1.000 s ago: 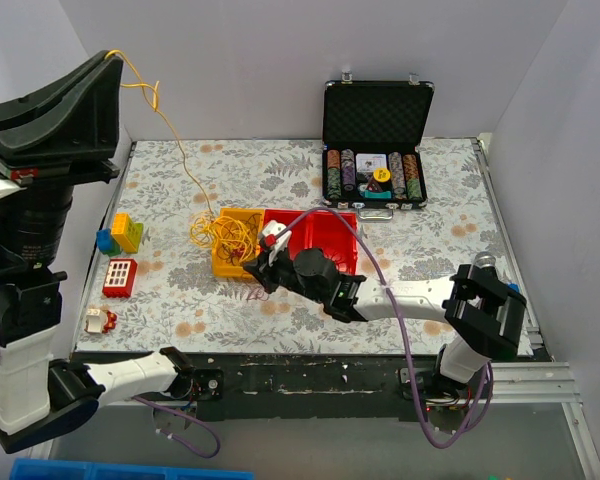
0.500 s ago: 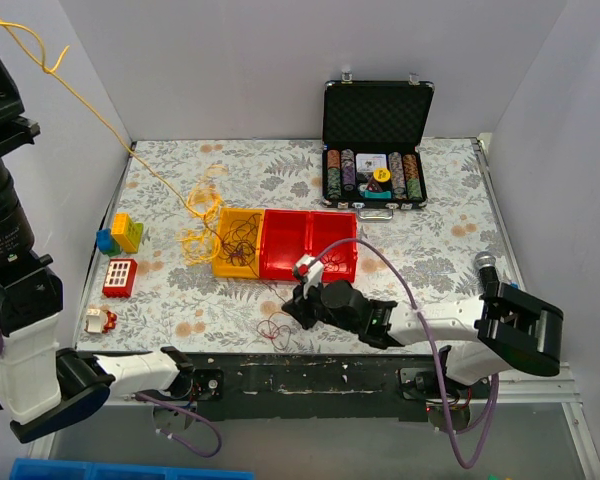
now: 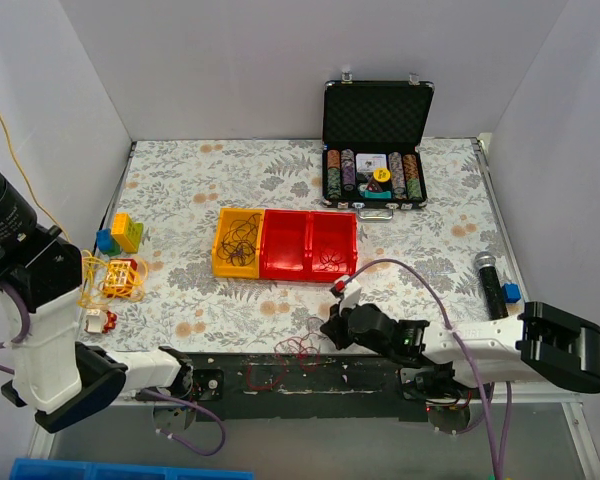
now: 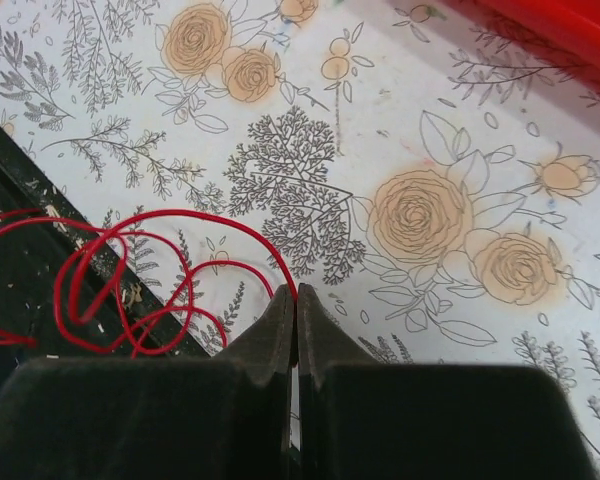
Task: Untangle the cables
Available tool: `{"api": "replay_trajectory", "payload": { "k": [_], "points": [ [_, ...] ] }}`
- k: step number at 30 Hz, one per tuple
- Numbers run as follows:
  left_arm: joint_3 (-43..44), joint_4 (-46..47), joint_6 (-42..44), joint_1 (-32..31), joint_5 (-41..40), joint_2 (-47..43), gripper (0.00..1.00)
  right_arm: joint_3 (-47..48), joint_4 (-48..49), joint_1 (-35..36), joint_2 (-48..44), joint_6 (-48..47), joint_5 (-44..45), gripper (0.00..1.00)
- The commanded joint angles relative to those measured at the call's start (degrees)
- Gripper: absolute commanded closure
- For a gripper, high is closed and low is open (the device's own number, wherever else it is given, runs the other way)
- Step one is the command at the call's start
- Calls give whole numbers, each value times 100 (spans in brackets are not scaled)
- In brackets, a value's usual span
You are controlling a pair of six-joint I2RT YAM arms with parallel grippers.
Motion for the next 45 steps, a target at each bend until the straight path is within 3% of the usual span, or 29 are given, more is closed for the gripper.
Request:
{"api": "replay_trajectory", "payload": {
  "k": [1,4,11,16,23,33,45],
  "points": [
    [-135,-275,0,40,70,-127,100,26,-204,36,-590,124,616,99],
    [-988,-477,-219,40,378,-566,100,666,-598,36,-890,-331,933,99],
    [-1990,-1303,-501,48,676,-1156,100,2907,-1416,-130,-795,-1861,1883,99],
    [-2395,-1980,-633,48,1256,-1498,99,3735,-1514,-771,-487,-2451,1683,99],
    [-2808,-2341,-818,48,1521,-1762,99,4184,-1479,-1721,-188,-2741,1137,99],
    [-3108,-2377,-835,48,1582,-1912,100,5150,-1575,-2354,128,-3207,715,99],
    [-3108,-2526,-853,48,1679,-1983,100,4729,-1259,-2776,630,-3374,803,99]
  ]
}}
